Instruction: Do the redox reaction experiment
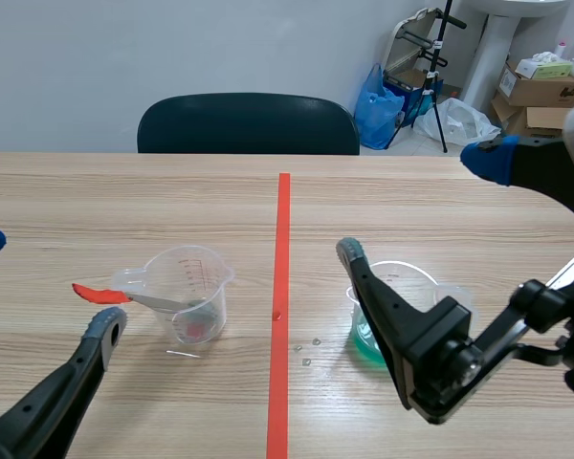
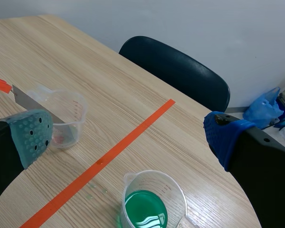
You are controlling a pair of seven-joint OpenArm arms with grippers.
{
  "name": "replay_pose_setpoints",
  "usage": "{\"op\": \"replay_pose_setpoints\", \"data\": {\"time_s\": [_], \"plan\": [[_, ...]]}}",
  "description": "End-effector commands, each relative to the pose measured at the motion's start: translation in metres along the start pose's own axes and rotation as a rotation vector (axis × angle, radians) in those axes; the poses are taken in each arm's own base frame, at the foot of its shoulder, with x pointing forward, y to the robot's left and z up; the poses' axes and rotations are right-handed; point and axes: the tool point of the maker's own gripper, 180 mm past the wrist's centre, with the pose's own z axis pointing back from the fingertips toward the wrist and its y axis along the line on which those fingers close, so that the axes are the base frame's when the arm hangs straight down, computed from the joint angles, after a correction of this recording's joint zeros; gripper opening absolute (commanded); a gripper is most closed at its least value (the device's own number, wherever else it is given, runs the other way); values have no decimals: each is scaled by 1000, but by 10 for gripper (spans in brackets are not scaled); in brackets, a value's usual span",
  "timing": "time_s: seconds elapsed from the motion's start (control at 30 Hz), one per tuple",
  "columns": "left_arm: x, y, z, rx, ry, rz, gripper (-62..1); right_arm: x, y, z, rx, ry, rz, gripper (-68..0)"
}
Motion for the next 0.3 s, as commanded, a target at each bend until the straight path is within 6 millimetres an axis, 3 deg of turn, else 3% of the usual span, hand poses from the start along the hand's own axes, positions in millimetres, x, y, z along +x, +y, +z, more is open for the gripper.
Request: {"op": "replay_pose_setpoints", "data": {"time_s": [0.0,0.27], "plan": [[3,1,1,11,-13,7,-33,4,-2,0,-7,-21,-6,4],[3,1,1,11,-13,7,-33,4,-2,0,-7,-17,-6,4]]}}
